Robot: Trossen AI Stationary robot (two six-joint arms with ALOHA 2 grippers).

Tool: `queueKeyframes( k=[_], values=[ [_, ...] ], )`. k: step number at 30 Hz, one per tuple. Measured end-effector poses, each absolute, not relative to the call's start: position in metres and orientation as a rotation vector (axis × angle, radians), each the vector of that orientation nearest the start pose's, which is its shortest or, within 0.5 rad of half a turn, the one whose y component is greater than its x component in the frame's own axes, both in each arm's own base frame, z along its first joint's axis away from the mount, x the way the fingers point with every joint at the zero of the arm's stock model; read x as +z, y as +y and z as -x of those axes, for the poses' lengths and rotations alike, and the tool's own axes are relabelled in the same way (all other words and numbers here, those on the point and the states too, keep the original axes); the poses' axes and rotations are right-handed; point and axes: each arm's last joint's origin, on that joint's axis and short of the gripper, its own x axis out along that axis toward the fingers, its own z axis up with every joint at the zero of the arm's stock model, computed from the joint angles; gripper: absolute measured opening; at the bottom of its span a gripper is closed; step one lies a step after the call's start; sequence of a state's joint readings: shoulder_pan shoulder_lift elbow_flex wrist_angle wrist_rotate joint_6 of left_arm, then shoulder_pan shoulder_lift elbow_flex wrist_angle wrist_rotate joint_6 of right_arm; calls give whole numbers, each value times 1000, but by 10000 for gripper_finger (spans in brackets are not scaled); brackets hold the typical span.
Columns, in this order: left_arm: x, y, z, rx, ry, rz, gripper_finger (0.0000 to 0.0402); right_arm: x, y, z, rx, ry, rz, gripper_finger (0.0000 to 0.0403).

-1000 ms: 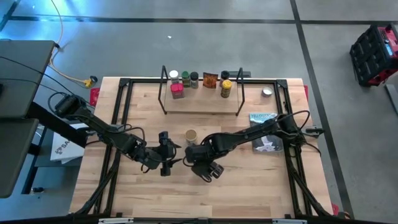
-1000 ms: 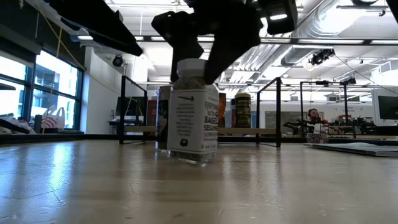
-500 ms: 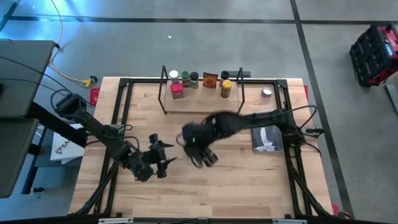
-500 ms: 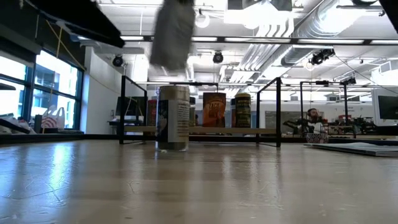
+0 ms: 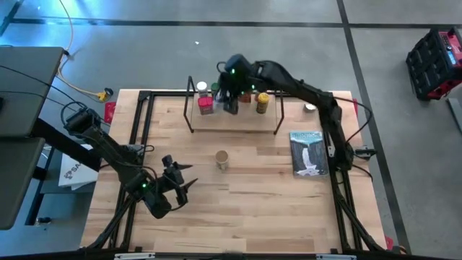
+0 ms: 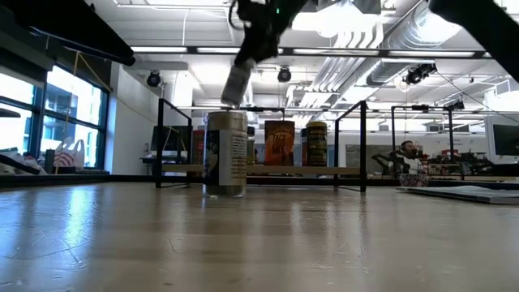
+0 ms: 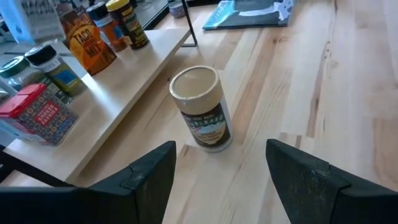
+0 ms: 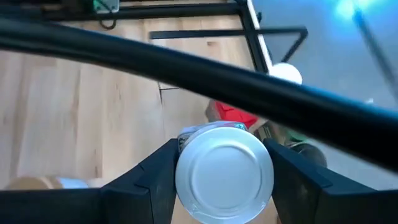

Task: Shelf spices
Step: Put the white seasoning bottle on the shelf

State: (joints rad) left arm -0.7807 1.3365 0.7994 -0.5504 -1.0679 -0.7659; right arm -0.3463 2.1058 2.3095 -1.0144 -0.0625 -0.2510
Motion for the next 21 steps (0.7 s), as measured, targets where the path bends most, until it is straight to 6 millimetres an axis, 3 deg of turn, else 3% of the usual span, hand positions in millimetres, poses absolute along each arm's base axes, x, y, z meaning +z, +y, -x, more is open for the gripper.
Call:
queueKeyframes(
  k=[4, 8, 15, 21],
  values=[
    [214, -148, -187, 474, 500, -138, 246, 342, -198, -424, -189, 832, -39, 195],
    [214, -148, -187, 474, 500, -138, 246, 309, -223, -430, -183, 879, -96, 195],
    [214, -149, -187, 471, 502, -127, 246, 263, -226, -449, -137, 970, -95, 195],
    [214, -149, -187, 471, 502, -117, 246, 254, -226, -456, -161, 985, -35, 195]
  ],
)
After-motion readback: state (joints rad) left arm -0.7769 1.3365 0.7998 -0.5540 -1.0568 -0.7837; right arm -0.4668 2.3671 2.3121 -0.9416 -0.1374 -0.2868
